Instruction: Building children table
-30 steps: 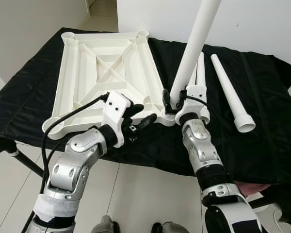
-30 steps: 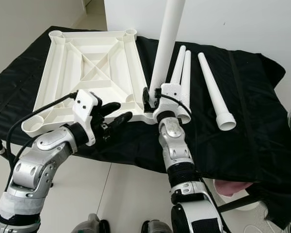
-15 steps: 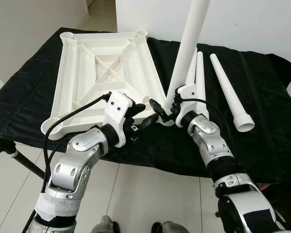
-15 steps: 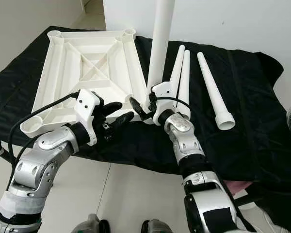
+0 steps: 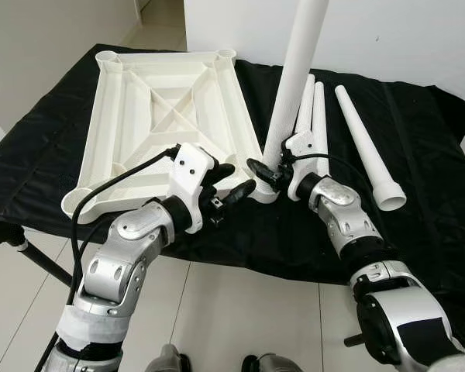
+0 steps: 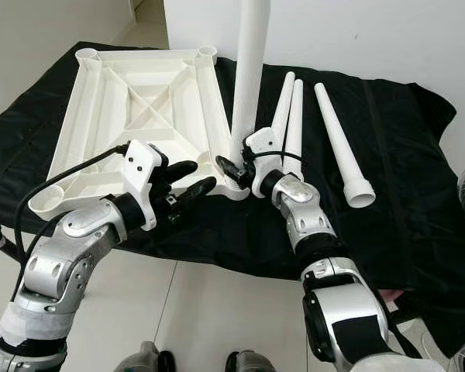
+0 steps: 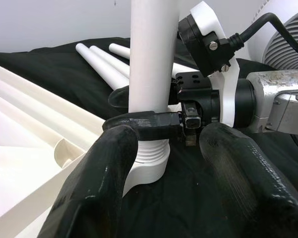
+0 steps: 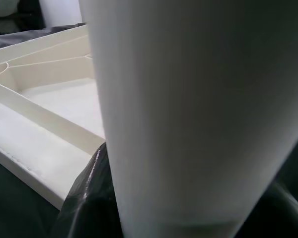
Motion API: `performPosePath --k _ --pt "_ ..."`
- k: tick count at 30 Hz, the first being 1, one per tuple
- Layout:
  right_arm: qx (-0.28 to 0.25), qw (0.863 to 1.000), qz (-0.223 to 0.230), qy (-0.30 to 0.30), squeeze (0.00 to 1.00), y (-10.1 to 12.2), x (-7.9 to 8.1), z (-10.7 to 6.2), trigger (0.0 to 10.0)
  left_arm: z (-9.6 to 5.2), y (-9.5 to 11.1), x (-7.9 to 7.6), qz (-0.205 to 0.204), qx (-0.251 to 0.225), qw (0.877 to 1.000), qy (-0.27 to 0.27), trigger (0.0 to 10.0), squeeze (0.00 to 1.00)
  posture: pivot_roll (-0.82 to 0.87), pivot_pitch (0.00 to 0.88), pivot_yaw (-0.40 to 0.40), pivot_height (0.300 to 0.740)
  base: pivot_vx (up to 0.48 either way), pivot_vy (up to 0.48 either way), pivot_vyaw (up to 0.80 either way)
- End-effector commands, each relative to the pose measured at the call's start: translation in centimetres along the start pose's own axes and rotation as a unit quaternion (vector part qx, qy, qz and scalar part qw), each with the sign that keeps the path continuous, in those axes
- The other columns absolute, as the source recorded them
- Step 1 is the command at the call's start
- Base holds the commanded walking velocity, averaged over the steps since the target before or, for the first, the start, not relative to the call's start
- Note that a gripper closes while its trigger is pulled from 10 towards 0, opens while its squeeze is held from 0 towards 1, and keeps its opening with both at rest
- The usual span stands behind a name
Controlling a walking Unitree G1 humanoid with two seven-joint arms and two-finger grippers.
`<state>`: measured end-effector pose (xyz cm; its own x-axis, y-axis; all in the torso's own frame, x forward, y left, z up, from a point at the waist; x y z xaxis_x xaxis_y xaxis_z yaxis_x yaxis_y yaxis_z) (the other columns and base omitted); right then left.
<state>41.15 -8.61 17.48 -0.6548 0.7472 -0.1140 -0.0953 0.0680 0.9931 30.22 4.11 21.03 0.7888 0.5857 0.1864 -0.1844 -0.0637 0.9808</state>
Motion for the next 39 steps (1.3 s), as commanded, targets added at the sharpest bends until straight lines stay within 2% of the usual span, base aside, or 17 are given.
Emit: performPosePath --k 1,2,3,9,18,20,22,24,27,31,36,39 --pt "0.014 1.0 0.014 0.007 0.0 -1.0 0.5 -0.1 0.0 0.1 -0.4 0.4 0.0 0.011 1.0 0.02 10.0 0.0 -0.04 0.1 -0.002 0.74 0.0 0.0 0.0" --pt "0.014 1.0 0.014 0.007 0.0 -1.0 0.5 -0.1 0.0 0.1 -0.4 0.4 0.0 0.011 1.0 0.02 10.0 0.0 -0.04 0.1 -0.002 0.74 0.0 0.0 0.0" --pt "0.01 1.0 0.02 0.004 0.0 -1.1 0.7 -0.2 10.0 0.1 -0.4 0.4 0.0 0.011 1.0 0.019 10.0 0.0 -0.04 0.1 -0.002 0.74 0.0 0.0 0.0" --pt "-0.007 0.999 0.036 -0.019 0.0 -1.2 1.1 -0.1 10.0 0.1 -0.4 0.4 0.0 0.011 1.0 0.018 10.0 0.0 -0.05 0.097 -0.003 0.74 0.0 0.0 0.0" --pt "-0.035 0.994 0.041 -0.097 0.0 -0.9 1.5 0.1 10.0 0.2 -0.5 0.2 -0.002 0.011 1.0 0.015 10.0 0.0 -0.05 0.095 -0.005 0.74 0.0 0.0 0.0" --pt "-0.032 0.987 0.061 -0.147 0.0 -1.0 1.1 0.1 10.0 0.2 -0.5 0.2 -0.002 0.01 1.0 0.015 10.0 0.0 -0.05 0.094 -0.009 0.74 0.0 0.0 0.0" --pt "-0.032 0.987 0.061 -0.147 0.0 -1.0 1.1 0.1 10.0 0.2 -0.5 0.2 -0.002 0.01 1.0 0.015 10.0 0.0 -0.05 0.094 -0.009 0.74 0.0 0.0 0.0" --pt "-0.028 0.978 0.074 -0.192 0.0 -1.2 0.8 0.0 10.0 0.2 -0.5 0.1 -0.003 0.01 1.0 0.015 10.0 0.0 -0.05 0.092 -0.017 0.74 0.0 0.0 0.0" --pt "-0.033 0.973 0.075 -0.218 0.0 -1.1 0.7 -0.1 10.0 0.2 -0.5 0.1 -0.003 0.01 1.0 0.016 10.0 0.0 -0.05 0.092 -0.017 0.74 0.0 0.0 0.0" --pt "-0.036 0.951 0.082 -0.297 0.0 -1.4 1.1 -0.8 10.0 0.2 -0.5 0.1 -0.003 0.009 1.0 0.018 10.0 0.0 -0.04 0.085 -0.025 0.74 0.0 0.0 0.0" --pt "-0.042 0.941 0.092 -0.323 0.0 -1.4 1.4 -1.1 10.0 0.3 -0.5 0.1 -0.003 0.008 1.0 0.018 10.0 0.0 -0.04 0.077 -0.028 0.74 0.0 0.0 0.0" --pt "-0.04 0.945 0.1 -0.309 0.0 -1.3 2.2 -0.6 10.0 0.3 -0.4 0.2 -0.001 0.007 1.0 0.019 10.0 0.0 -0.04 0.074 -0.029 0.74 0.0 0.0 0.0"
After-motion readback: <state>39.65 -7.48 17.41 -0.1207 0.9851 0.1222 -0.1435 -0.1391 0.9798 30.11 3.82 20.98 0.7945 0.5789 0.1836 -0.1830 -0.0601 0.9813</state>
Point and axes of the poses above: a point about 5 cm out from each wrist's last joint towards the gripper, its own z axis pointing out of the wrist towards the gripper, its own y axis along the axis of the wrist's last joint, x = y × z, the point moved 5 cm from there along z, pointing out of the wrist towards the gripper, and after that the axes turned 5 degrees about z, right-handed, at the moved point
